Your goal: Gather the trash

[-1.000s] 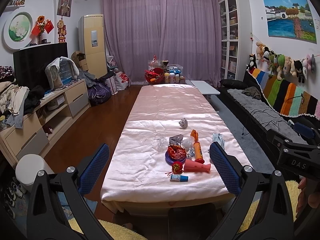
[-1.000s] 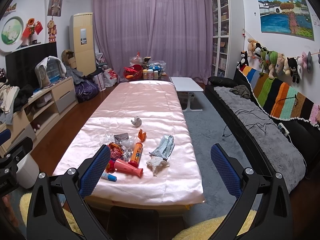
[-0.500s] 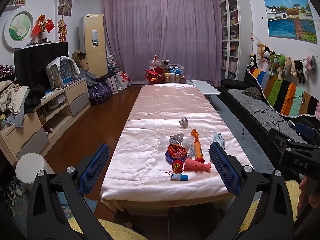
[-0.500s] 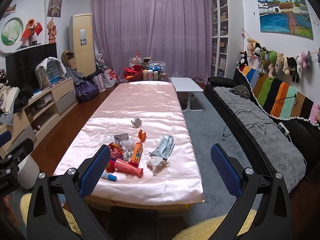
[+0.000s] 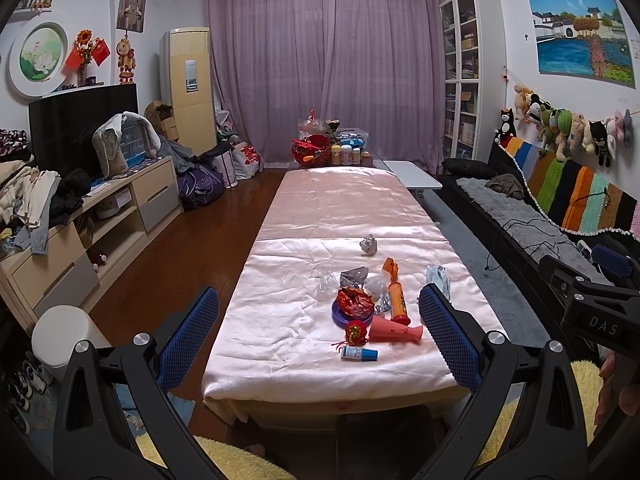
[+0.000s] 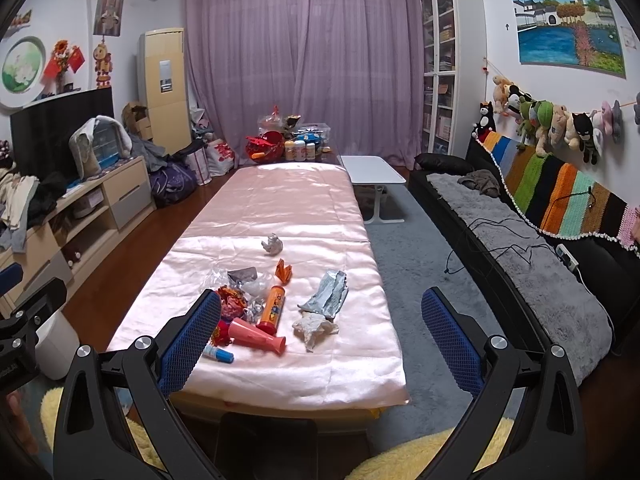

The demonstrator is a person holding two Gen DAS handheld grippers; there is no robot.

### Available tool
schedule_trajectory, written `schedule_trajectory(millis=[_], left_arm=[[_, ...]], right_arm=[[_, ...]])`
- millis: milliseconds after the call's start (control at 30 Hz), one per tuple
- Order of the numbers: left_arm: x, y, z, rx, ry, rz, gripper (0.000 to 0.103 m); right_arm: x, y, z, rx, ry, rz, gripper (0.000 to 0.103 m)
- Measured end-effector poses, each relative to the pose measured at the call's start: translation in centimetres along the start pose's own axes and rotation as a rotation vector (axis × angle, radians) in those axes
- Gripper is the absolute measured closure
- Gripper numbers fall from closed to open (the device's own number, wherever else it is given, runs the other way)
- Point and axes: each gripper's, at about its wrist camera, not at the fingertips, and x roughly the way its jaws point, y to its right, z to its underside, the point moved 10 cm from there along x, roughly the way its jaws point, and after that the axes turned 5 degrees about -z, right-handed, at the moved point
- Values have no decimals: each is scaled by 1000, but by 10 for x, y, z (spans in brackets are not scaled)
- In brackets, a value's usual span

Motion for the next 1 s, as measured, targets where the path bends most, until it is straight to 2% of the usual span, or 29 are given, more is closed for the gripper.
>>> schedule_trajectory(millis=[1000], left_arm=[[0, 0, 1, 0, 3, 1, 8]], right_arm=[[0, 2, 1, 1, 1, 0, 3]])
